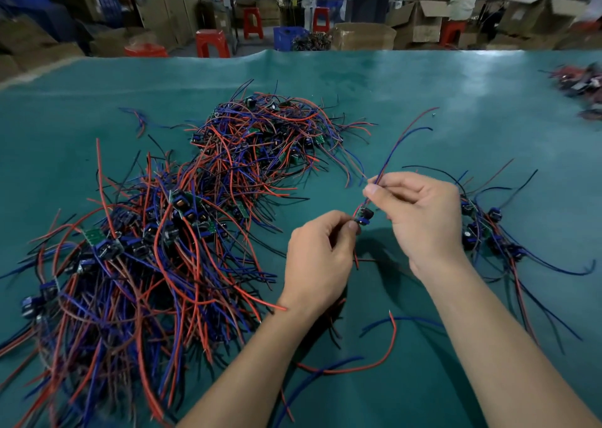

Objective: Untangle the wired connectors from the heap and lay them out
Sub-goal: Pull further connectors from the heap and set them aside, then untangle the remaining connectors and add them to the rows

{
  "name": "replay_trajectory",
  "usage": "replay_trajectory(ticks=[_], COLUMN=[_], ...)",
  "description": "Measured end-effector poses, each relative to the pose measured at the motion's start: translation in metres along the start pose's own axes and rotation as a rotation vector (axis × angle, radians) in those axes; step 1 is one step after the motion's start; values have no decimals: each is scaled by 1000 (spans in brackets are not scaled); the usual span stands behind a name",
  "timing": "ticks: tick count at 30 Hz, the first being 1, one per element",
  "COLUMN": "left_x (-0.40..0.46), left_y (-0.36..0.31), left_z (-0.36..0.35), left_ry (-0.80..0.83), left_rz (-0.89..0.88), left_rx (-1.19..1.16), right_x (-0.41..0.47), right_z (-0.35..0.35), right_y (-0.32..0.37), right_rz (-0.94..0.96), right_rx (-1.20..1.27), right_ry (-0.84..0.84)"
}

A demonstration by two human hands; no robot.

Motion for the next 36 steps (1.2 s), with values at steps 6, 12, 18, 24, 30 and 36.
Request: replay_trajectory(ticks=[6, 12, 18, 24, 30, 36], left_x=[-3, -2, -1, 0, -1, -3], left_y=[-2, 6, 3, 0, -2, -3], left_z=[-8, 6, 8, 2, -3, -8], left_ry=[56, -86, -102, -34, 11, 53], left_rz=[-1, 21, -3, -23, -7, 10], left_rx=[18, -30, -54, -7, 7, -8], right_x=[12, 9, -4, -9, 1, 2], right_z=[63, 82, -19, -32, 12, 81], right_y=[-13, -48, -24, -6, 16, 69], right_rz=[-30, -283, -186, -38, 191, 280], right_rx=[104, 202, -125, 47, -166, 87], right_ry=[-365, -547, 170, 263, -75, -526])
Point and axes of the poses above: each hand's wrist, its own x-axis towards the middle knuckle, its own z-axis out of the back of the hand, y = z × x, the point moved 10 cm from there along x, towards the middle knuckle, and after that the axes turned 12 degrees about -x, right-handed, at the moved point
